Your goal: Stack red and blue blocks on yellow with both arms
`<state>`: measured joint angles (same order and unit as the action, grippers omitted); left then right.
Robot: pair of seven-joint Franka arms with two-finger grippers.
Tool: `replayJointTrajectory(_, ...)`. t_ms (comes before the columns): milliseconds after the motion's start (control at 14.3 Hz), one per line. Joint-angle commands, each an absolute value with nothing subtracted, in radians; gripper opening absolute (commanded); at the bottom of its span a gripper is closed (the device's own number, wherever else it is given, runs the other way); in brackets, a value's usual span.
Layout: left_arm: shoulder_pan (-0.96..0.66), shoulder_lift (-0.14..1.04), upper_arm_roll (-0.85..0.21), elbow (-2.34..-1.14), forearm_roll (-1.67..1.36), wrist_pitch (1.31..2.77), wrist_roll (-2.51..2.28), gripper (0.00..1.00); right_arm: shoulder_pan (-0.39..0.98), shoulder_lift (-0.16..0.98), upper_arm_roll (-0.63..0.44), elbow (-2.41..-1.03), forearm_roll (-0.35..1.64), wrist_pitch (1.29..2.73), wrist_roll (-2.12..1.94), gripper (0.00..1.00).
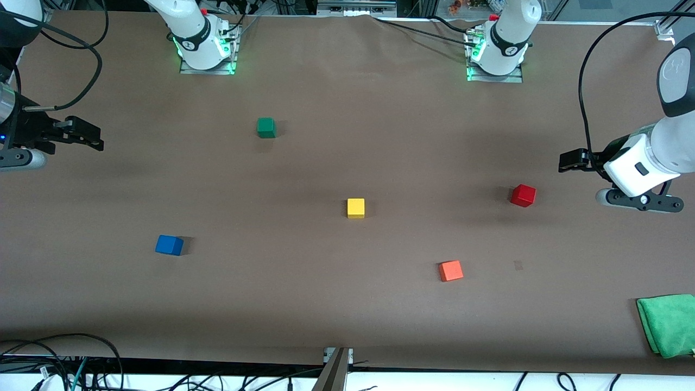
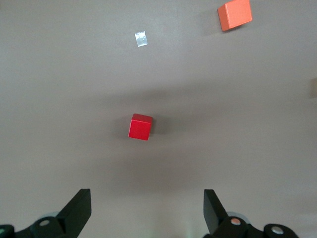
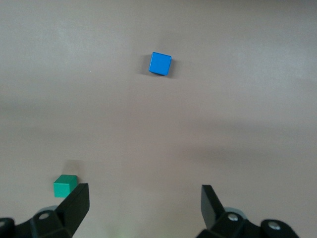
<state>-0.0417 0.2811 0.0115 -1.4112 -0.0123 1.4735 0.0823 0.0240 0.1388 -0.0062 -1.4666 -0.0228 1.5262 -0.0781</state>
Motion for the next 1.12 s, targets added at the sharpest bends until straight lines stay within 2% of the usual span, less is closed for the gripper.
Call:
replayJointTrajectory(0, -0.037, 0.276, 0.020, -1.390, -0.026, 1.466, 0.087, 1.00, 0.029, 0.138, -0.005, -1.475, -0.037, 1.544, -0.068, 1.00)
replayJointTrajectory(1046, -0.049, 0.281, 0.011, -1.404, -0.035, 1.465, -0.009, 1.00, 0.026, 0.137, -0.006, -1.480, -0.028, 1.554, -0.069, 1.00)
